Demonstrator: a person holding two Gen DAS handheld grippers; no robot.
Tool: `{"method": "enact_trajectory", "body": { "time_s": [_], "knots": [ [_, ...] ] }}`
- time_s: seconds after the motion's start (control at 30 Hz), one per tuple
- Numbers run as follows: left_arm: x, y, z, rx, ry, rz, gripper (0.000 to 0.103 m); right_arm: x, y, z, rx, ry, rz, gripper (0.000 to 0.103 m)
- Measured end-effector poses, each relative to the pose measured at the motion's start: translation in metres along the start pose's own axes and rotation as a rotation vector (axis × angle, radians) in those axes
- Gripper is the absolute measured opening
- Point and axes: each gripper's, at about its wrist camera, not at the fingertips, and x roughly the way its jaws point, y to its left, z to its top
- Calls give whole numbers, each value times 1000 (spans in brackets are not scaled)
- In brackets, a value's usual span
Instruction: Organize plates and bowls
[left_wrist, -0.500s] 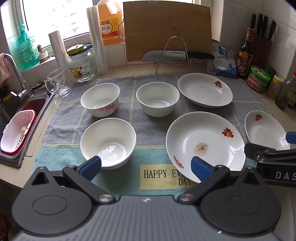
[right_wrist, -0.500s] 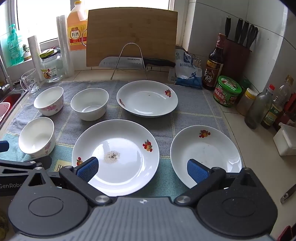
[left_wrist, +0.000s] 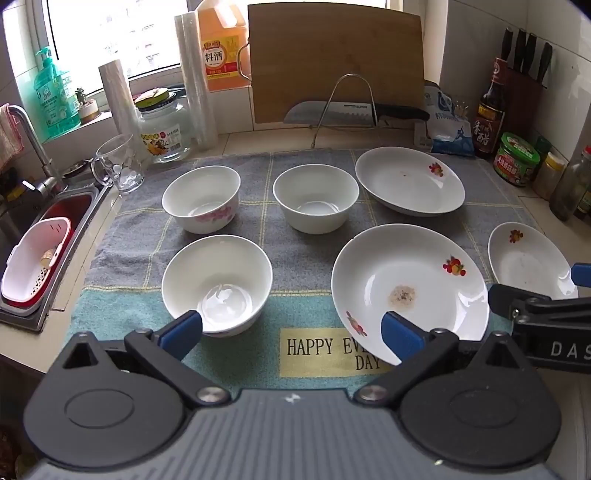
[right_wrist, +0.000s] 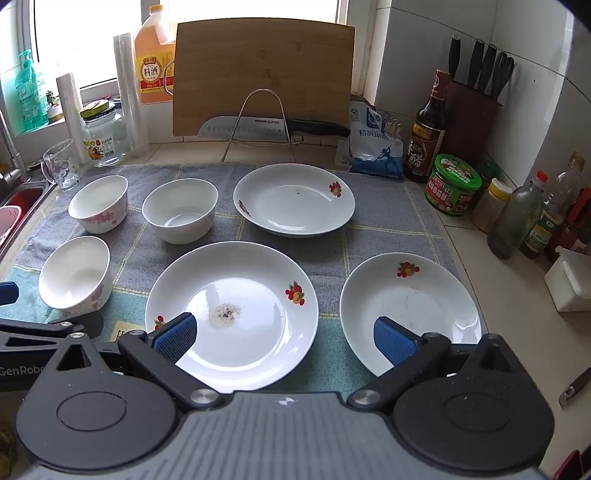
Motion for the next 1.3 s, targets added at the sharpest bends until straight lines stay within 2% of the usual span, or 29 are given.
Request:
{"method": "enact_trajectory", "body": {
  "time_s": [0.17,0.37,1.3],
  "knots": [
    [4,-3,2,-1,4,4,102,5,-2,-8,-1,-1,0,103],
    [4,-2,1,-6,2,5,102,-2,-1,2,-5,-3,0,103],
    [2,-3,2,-7,0,11,102,1,0,-1,-5,-8,2,103]
  ]
}}
